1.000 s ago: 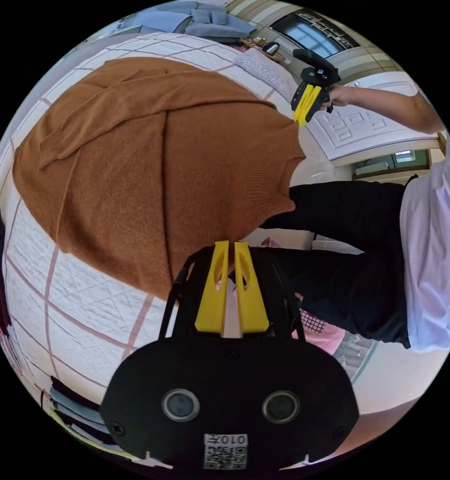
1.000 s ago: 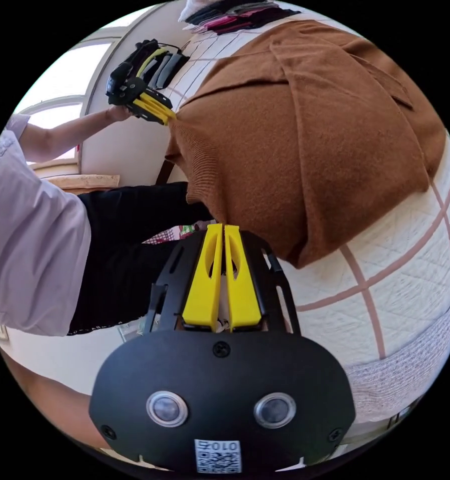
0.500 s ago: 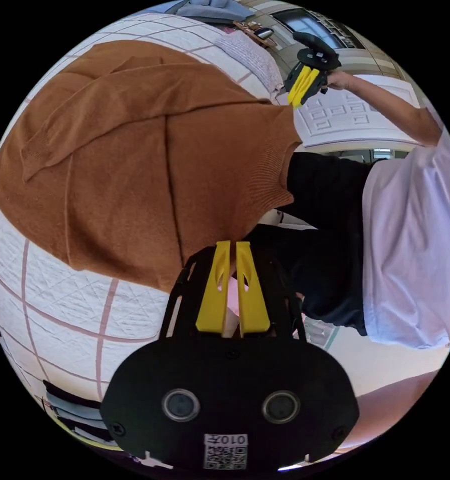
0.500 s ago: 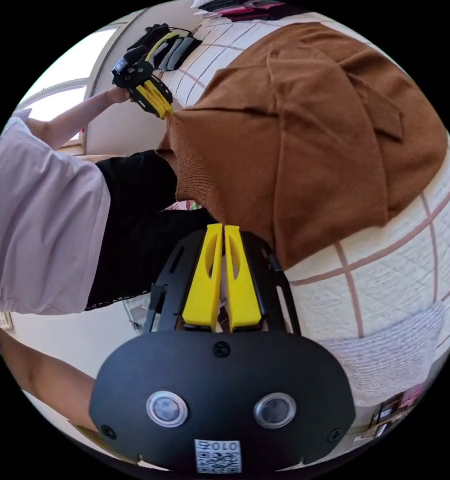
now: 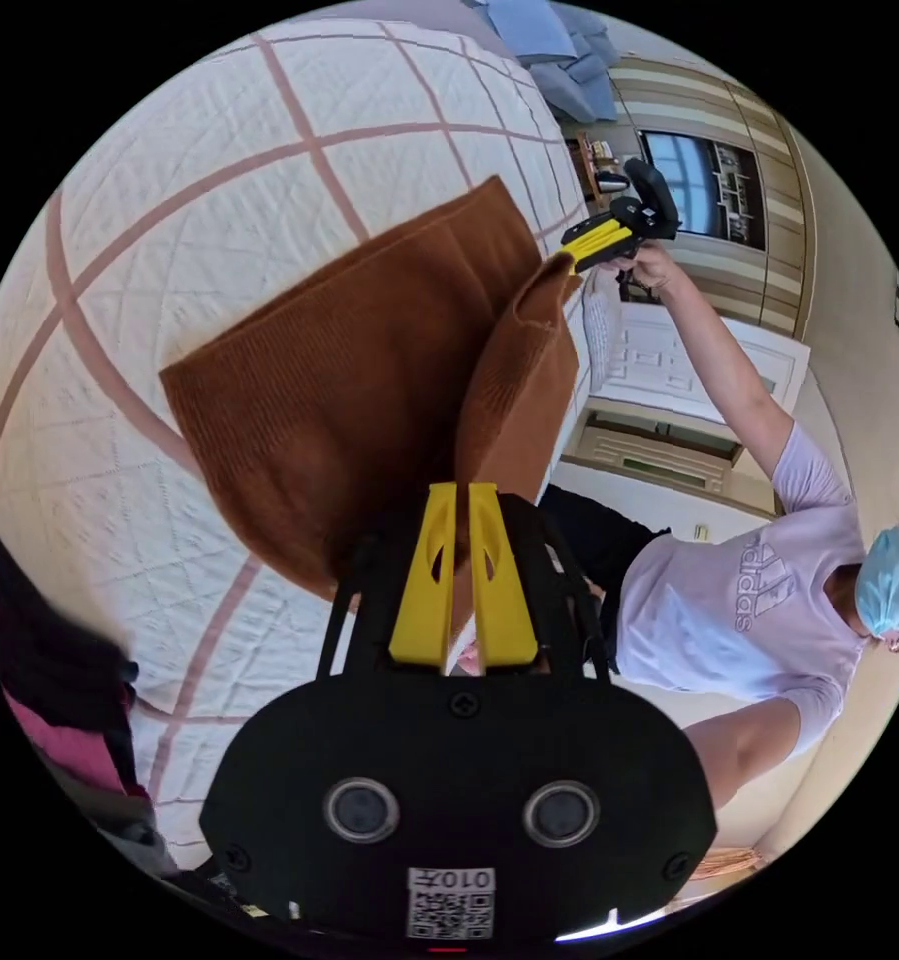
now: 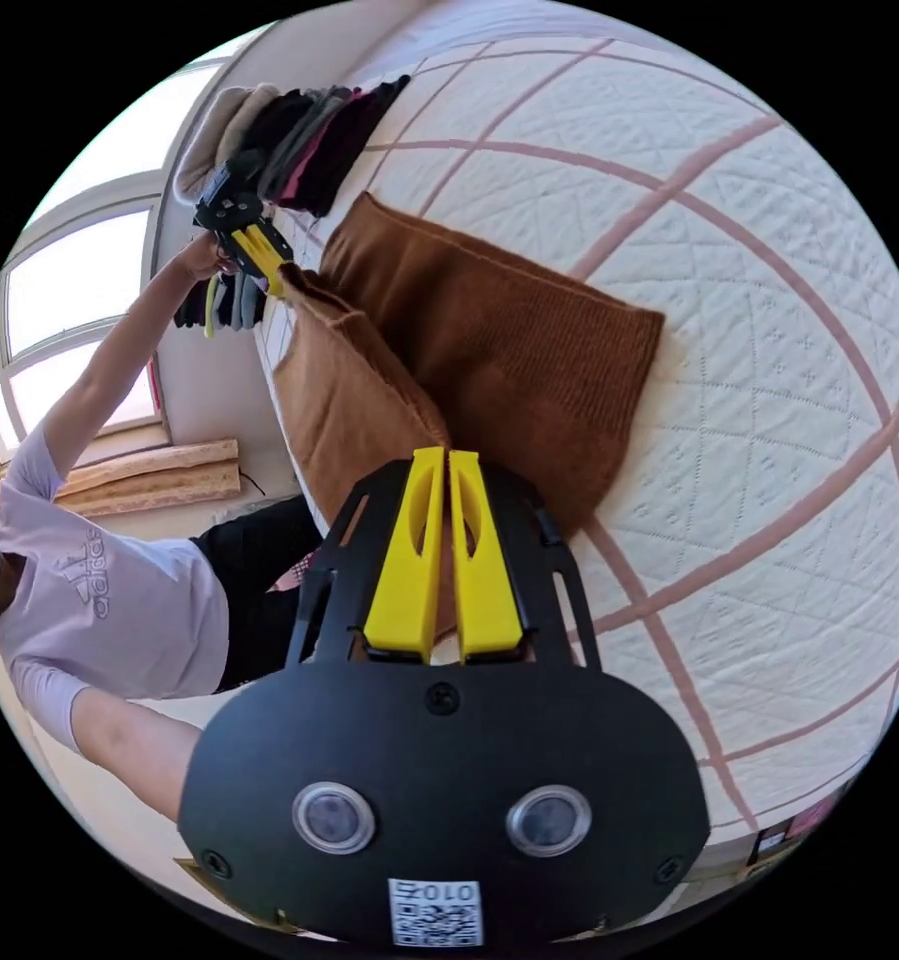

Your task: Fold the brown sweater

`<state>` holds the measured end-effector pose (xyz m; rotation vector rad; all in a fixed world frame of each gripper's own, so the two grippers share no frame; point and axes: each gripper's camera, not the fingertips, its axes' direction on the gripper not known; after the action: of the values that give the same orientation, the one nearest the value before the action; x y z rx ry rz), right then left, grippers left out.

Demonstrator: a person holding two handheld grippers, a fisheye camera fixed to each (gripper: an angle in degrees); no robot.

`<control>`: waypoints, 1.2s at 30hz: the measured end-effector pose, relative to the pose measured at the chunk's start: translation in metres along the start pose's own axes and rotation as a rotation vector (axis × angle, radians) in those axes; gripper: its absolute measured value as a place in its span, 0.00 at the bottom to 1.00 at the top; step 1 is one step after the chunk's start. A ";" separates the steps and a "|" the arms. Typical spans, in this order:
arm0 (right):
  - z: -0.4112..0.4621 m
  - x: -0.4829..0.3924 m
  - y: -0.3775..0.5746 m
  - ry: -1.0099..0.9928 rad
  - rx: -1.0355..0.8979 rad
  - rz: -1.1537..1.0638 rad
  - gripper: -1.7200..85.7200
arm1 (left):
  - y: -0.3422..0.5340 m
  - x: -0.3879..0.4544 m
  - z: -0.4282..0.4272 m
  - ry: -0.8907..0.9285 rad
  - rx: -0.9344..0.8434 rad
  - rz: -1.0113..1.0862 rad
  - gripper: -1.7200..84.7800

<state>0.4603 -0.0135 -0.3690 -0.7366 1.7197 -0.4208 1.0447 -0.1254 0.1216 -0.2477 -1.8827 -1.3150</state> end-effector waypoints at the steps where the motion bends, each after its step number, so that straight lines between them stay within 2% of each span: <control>1: 0.001 -0.001 0.001 0.004 0.001 -0.006 0.05 | -0.004 -0.009 0.000 -0.007 -0.011 -0.012 0.03; 9: -0.035 -0.036 0.016 0.029 0.055 -0.101 0.06 | -0.001 0.002 -0.015 0.001 -0.048 0.085 0.03; 13: -0.022 -0.022 -0.006 0.050 0.017 -0.014 0.06 | -0.011 -0.032 -0.026 -0.074 -0.016 -0.055 0.03; 15: -0.006 -0.017 -0.012 0.102 0.027 0.038 0.06 | -0.010 -0.045 -0.031 -0.169 0.088 -0.128 0.03; 18: 0.011 -0.023 -0.006 0.170 0.077 0.077 0.05 | 0.003 -0.052 -0.031 -0.147 0.255 -0.185 0.04; 19: 0.013 -0.025 -0.003 0.177 0.087 0.079 0.05 | 0.011 -0.044 -0.030 -0.235 0.286 -0.193 0.05; 22: 0.011 -0.040 0.024 0.256 0.223 0.140 0.06 | 0.039 -0.004 -0.020 -0.354 0.364 -0.153 0.08; 24: 0.002 -0.063 0.063 0.322 0.387 0.185 0.08 | 0.060 0.028 -0.003 -0.406 0.384 -0.132 0.10; 28: 0.019 -0.098 0.137 0.309 0.523 0.300 0.12 | 0.128 0.070 0.067 -0.590 0.373 -0.343 0.13; 33: 0.103 -0.132 0.235 0.132 0.513 0.508 0.15 | 0.212 0.077 0.144 -0.479 0.416 -0.583 0.14; 36: 0.150 -0.140 0.255 0.077 0.464 0.575 0.14 | 0.246 0.070 0.174 -0.407 0.456 -0.668 0.14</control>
<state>0.5588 0.2830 -0.4678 0.1148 1.7252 -0.4217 1.0515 0.1124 0.3192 0.4187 -2.6968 -1.2486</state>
